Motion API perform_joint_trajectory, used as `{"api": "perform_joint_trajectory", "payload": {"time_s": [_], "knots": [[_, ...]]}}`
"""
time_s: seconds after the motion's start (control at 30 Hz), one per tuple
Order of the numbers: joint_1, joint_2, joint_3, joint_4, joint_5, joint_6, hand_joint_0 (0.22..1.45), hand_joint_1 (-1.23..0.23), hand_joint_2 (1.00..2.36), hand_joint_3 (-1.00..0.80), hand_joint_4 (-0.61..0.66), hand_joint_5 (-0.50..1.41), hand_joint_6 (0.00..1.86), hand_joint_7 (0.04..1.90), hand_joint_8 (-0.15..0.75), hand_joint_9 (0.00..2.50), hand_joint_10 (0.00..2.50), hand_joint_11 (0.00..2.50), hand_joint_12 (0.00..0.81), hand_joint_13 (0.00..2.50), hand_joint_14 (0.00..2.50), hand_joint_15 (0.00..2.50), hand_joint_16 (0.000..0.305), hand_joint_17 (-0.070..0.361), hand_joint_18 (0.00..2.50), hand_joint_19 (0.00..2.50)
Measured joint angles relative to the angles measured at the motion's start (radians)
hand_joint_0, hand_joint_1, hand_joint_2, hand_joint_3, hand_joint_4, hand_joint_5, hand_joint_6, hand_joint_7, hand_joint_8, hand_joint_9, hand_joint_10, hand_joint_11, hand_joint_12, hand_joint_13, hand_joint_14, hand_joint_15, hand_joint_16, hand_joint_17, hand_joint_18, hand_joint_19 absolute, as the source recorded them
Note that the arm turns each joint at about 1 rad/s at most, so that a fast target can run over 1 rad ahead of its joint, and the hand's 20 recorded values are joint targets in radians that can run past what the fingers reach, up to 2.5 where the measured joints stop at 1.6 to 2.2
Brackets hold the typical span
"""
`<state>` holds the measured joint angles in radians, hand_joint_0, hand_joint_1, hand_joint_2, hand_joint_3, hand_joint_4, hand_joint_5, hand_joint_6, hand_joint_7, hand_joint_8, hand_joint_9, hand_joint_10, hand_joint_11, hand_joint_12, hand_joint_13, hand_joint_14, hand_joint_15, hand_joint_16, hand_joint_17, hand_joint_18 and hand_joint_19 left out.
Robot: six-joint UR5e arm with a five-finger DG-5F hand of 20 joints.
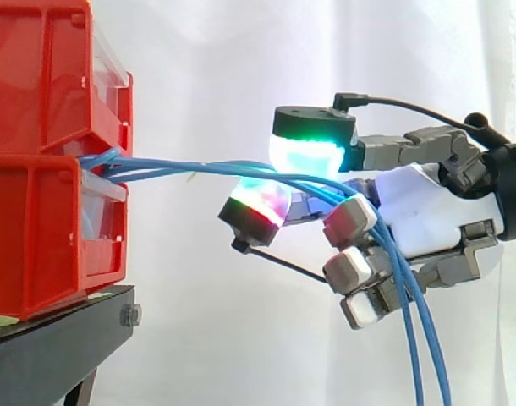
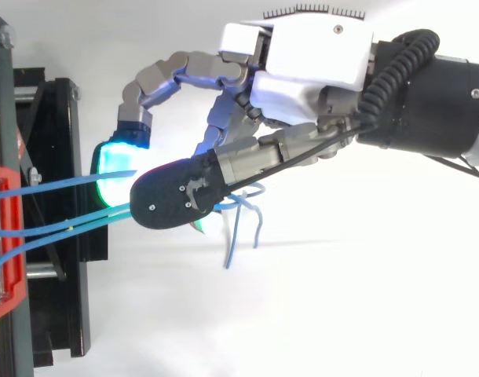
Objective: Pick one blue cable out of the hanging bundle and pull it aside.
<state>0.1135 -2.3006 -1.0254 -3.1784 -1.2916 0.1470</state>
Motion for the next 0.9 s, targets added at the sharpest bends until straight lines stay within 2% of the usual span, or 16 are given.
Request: {"api": "perform_joint_trajectory", "payload": {"time_s": [0.43, 0.9], "knots": [[-0.005, 0.007, 0.024, -0.019, 0.0, -0.037, 0.53, -0.68, 1.01, -0.38, -0.03, -0.09, 0.85, 0.93, 0.242, 1.2, 0.03, 0.76, 0.325, 0.97, 0.03, 0.66, 0.05, 0.112, 0.76, 0.58], [-0.006, 0.007, 0.024, -0.023, 0.0, -0.038, 0.53, -0.62, 1.01, -0.41, -0.02, -0.09, 0.85, 0.92, 0.244, 1.19, 0.03, 0.75, 0.324, 0.96, 0.02, 0.65, 0.05, 0.111, 0.75, 0.57]]}}
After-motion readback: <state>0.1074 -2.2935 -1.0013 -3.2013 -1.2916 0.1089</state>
